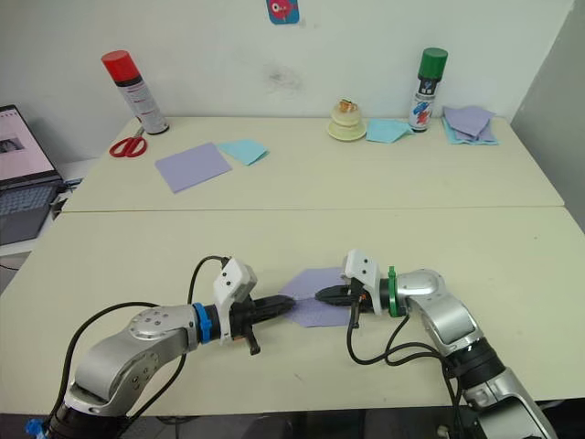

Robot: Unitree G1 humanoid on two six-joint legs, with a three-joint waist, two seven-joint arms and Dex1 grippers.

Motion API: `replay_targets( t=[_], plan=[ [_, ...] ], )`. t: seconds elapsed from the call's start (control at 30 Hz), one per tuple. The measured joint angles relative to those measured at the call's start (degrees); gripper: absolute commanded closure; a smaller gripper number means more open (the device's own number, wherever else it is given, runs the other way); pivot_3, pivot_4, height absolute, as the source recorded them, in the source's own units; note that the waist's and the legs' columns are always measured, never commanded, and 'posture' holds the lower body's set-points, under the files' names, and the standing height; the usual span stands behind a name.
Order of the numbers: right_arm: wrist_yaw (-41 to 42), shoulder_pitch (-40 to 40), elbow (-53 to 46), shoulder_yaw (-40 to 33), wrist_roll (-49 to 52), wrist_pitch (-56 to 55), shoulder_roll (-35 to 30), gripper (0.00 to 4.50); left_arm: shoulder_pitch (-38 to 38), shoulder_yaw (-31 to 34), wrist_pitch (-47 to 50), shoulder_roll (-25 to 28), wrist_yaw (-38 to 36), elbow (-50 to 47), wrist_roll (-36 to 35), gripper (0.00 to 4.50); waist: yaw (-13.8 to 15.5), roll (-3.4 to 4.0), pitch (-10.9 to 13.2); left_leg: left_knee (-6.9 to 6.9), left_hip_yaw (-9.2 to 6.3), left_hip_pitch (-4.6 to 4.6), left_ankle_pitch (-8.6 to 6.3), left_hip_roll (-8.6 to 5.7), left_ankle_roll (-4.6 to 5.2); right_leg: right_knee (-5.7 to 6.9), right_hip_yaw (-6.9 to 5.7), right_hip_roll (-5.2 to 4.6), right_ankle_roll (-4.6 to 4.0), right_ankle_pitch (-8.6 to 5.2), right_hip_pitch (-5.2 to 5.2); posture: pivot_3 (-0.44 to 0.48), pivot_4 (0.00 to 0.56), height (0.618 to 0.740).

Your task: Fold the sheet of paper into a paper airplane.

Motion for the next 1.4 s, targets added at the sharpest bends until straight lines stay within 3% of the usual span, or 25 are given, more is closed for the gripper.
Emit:
replay_targets(
  t=[0.23,0.43,0.67,0.87,1.23,1.4],
  plan=[
    [-0.4,0.0,-0.6,-2.3,3.6,2.4,2.5,4.5,-3.2,1.7,0.0,-3.5,0.6,0.0,-1.6,4.47,0.1,0.0,0.0,0.03,-0.01,0.02,0.0,-0.02,0.0,0.03,0.0,0.0,0.0,0.0,0.03,0.0,0.15,0.74],
    [-0.9,-1.0,0.0,-2.1,0.8,1.4,1.7,4.5,-5.3,1.6,-0.3,-3.0,1.2,1.3,0.4,4.47,-0.1,0.0,0.0,0.02,0.01,0.03,0.01,-0.02,-0.01,0.03,0.0,0.03,0.0,0.0,0.03,0.0,0.15,0.74],
    [-0.5,-0.9,2.2,-0.5,-2.6,-1.5,0.4,4.5,-3.6,-2.5,-3.3,-2.8,1.2,4.2,5.8,4.47,0.0,0.0,0.0,0.02,0.0,0.04,0.01,-0.03,-0.01,0.02,0.01,0.02,0.0,0.0,0.05,0.0,0.15,0.74],
    [3.4,3.0,-0.3,1.2,-1.9,0.8,-3.6,4.5,0.4,-4.4,-2.3,-2.6,-0.1,2.7,5.9,4.47,0.0,-0.01,0.0,0.03,-0.01,0.03,-0.09,-0.03,0.17,0.04,-0.01,0.0,0.01,0.0,0.05,0.0,0.15,0.74],
    [2.5,2.6,0.6,2.0,-3.8,-0.6,-2.8,4.5,1.8,-5.3,-3.4,-2.3,0.1,1.8,8.1,4.47,-0.2,-0.01,-0.1,0.03,0.0,0.12,-0.11,0.0,0.21,0.05,0.0,0.01,0.01,0.0,0.1,0.0,0.15,0.74],
    [1.5,2.6,1.1,1.2,-3.4,1.0,-1.7,4.5,1.7,-5.3,-4.1,-5.0,1.1,3.6,8.3,4.47,-0.1,-0.01,-0.2,0.04,-0.01,0.14,-0.11,-0.02,0.21,0.05,0.0,0.01,0.01,0.0,0.14,0.0,0.15,0.74]
  ],
)
